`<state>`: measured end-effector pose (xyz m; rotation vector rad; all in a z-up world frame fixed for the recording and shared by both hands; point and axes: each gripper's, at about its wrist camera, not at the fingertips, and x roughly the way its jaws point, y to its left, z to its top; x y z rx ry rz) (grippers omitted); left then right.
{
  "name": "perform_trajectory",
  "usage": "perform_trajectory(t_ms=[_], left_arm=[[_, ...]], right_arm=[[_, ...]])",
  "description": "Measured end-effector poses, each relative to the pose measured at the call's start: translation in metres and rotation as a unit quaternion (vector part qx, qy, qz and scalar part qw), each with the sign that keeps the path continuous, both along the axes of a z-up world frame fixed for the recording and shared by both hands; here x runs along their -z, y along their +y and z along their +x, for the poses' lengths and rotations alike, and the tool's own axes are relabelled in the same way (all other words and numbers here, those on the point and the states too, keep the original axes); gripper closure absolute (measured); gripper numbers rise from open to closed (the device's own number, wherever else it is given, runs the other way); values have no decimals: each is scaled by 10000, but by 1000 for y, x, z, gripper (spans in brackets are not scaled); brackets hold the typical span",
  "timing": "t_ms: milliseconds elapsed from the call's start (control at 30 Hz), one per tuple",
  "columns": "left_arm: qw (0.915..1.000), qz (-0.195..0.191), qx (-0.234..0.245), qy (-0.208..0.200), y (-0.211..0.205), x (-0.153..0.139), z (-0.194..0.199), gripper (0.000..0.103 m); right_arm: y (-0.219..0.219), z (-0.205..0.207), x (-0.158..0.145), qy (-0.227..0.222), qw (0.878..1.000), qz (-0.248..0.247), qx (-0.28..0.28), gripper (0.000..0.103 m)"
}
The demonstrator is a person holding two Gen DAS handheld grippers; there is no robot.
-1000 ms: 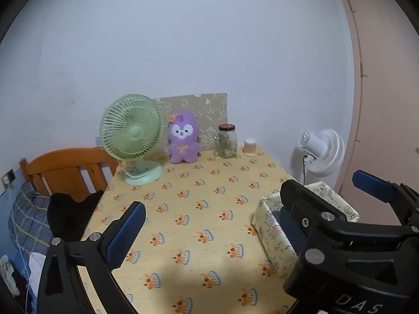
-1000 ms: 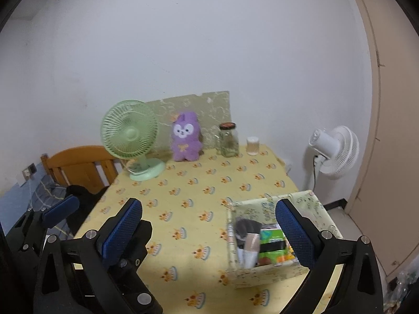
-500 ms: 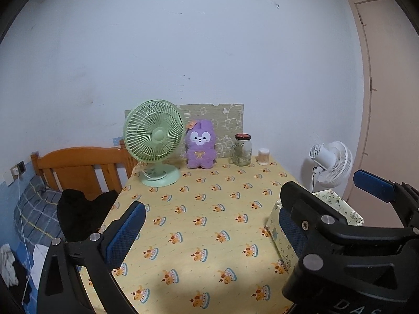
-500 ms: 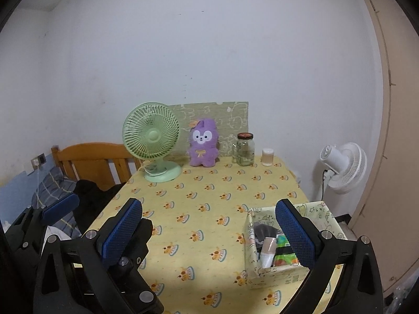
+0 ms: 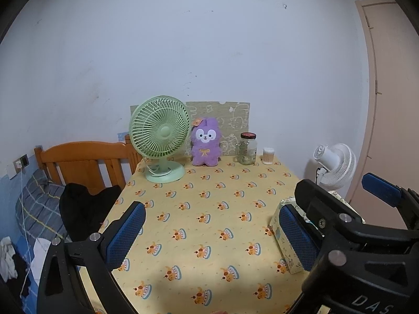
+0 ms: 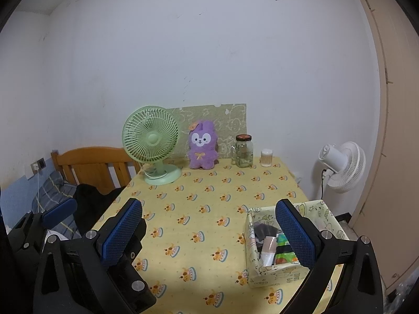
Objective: Organize soft objects
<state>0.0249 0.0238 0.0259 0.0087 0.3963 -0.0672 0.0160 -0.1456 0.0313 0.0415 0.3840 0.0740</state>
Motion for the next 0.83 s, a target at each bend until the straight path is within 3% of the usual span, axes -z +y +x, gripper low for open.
perform_trajectory(t_ms=[833], left_arm=[[9999,65,-34,73,0,-2,14,0]], right_arm=[[-2,18,-3,53,9999,75,-69,0]])
